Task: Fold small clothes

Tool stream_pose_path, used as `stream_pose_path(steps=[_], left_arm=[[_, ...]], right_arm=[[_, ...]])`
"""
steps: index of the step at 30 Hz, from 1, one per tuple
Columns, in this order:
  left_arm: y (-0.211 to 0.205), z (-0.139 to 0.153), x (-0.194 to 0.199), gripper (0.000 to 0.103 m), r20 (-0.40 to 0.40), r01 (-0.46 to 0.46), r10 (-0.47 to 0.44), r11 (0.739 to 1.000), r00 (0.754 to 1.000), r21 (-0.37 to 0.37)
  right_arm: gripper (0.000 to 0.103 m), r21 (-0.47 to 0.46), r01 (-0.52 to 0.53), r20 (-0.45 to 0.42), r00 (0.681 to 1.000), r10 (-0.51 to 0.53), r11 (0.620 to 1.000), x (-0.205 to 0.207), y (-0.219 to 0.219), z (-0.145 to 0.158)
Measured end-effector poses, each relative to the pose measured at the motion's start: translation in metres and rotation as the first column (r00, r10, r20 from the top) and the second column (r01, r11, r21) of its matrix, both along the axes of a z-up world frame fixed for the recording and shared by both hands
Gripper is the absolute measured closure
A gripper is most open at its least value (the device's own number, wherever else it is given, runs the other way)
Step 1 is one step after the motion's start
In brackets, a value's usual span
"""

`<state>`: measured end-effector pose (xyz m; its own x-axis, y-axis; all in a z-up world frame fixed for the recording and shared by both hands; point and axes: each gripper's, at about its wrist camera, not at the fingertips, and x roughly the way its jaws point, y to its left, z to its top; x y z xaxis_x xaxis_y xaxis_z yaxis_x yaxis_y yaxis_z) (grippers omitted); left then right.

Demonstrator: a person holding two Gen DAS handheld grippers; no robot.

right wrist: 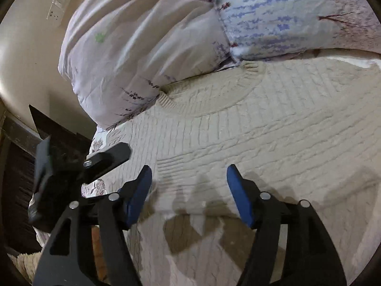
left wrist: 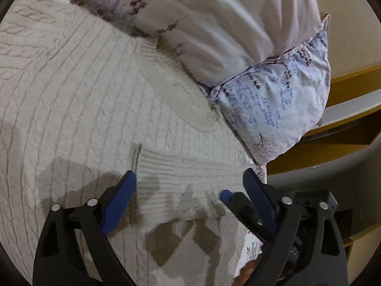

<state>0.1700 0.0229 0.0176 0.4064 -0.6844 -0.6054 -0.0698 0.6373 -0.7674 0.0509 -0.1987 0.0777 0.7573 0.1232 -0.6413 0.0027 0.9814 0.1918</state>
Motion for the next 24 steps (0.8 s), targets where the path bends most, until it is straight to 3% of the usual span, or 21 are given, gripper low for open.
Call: stream_pose_path(steps=[6, 9, 11, 14, 18, 24], left_arm=[[-0.002, -0.014, 0.006, 0.030, -0.060, 0.007, -0.004, 0.999, 0.998, 0.045], [-0.001, -0.016, 0.012, 0.044, -0.073, 0.008, -0.002, 0.997, 0.997, 0.082], [0.000, -0.019, 0.018, 0.067, -0.092, 0.006, 0.004, 0.994, 0.996, 0.107], [0.002, -0.026, 0.024, 0.091, -0.118, 0.016, -0.001, 0.992, 0.993, 0.122], [0.001, -0.020, 0.032, 0.097, -0.102, 0.061, -0.049, 0.991, 0.994, 0.119], [0.004, 0.024, 0.061, 0.097, 0.034, 0.085, -0.092, 0.982, 0.995, 0.170]], right_arm=[[0.037, 0.167, 0.158, 0.050, 0.984, -0.168, 0.973, -0.035, -0.059, 0.014], [0.037, 0.223, 0.218, 0.064, 0.969, -0.238, 0.950, -0.051, -0.084, 0.018], [0.037, 0.246, 0.253, 0.069, 0.958, -0.277, 0.936, -0.061, -0.097, 0.017], [0.037, 0.270, 0.289, 0.071, 0.945, -0.318, 0.919, -0.073, -0.112, 0.013], [0.037, 0.278, 0.321, 0.074, 0.933, -0.354, 0.905, -0.082, -0.117, 0.010], [0.037, 0.333, 0.347, 0.071, 0.918, -0.390, 0.877, -0.090, -0.129, 0.010]])
